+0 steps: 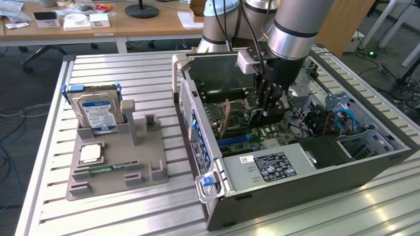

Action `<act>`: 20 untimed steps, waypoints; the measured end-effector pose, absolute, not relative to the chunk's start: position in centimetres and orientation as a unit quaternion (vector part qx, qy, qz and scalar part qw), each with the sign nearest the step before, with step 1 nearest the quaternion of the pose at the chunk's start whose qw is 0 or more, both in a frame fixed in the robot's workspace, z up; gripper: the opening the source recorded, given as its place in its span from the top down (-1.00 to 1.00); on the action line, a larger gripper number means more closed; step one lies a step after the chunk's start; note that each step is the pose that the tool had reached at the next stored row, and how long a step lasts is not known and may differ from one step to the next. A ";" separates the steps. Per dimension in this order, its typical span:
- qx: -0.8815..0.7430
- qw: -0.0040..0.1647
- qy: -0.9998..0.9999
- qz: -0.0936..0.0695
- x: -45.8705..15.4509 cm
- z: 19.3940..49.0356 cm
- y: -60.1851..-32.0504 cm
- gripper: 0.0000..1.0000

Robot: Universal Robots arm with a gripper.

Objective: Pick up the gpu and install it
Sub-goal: 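Insert the gpu into the slot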

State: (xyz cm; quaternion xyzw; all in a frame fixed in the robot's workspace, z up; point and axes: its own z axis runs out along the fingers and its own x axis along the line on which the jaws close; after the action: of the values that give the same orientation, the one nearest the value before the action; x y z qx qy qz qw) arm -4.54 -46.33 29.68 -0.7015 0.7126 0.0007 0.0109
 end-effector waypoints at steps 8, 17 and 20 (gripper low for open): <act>-0.703 0.011 0.711 0.001 -5.2 28.9 -46.3 0.47; -0.705 0.012 0.709 -0.001 -6.0 27.9 -46.3 0.47; -0.705 0.013 0.709 -0.001 -6.1 27.9 -46.2 0.47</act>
State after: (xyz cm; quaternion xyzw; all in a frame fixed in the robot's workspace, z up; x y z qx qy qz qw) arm -6.06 -46.17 27.88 -0.7050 0.7090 -0.0007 0.0125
